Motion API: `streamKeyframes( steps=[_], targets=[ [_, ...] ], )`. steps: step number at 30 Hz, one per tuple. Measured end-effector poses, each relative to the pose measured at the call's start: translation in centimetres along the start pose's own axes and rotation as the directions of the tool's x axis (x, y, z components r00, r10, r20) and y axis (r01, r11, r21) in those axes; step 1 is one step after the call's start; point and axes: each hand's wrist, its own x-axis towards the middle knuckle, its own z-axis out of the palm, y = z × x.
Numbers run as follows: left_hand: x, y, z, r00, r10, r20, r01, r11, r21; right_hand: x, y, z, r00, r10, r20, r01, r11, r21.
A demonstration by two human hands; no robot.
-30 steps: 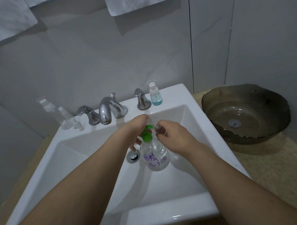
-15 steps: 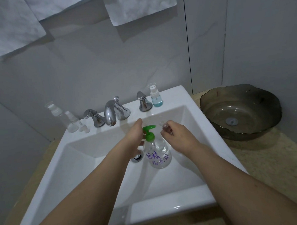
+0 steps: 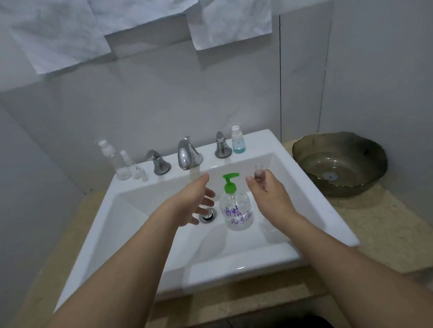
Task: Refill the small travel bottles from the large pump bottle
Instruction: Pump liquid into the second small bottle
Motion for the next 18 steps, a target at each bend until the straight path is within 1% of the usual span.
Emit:
streamKeyframes(
  steps=[5,9,13,15,18],
  targets=[
    [-1.8,-2.0,-3.0,1.0,0.025,-0.005,-0.025,0.999,0.035,-2.2,-1.6,2.5,0.998,-0.04,0.056,0.039,0.999,0.013],
    [-1.8,-4.3,-5.9,0.997,0.055,-0.062,-0.053,0.998,0.033,-3.1,-2.7,5.7,0.995,-0.033,0.095,0.028,0.998,0.06],
    [-1.5,-6.5,-8.4,0.987,0.082,-0.14,-0.082,0.997,0.005,-3.0,-3.5,9.8,0.985,0.047,0.166,-0.077,0.98,0.182],
    [-1.2,-6.9,-9.4,0.978,0.096,-0.184,-0.099,0.995,-0.01,-2.4,-3.8,11.6,0.974,0.104,0.203,-0.155,0.955,0.254],
    [-0.1,-7.2,-11.0,0.948,0.15,-0.281,-0.165,0.986,-0.03,-1.0,-4.2,14.1,0.951,0.181,0.249,-0.259,0.91,0.325]
  ],
)
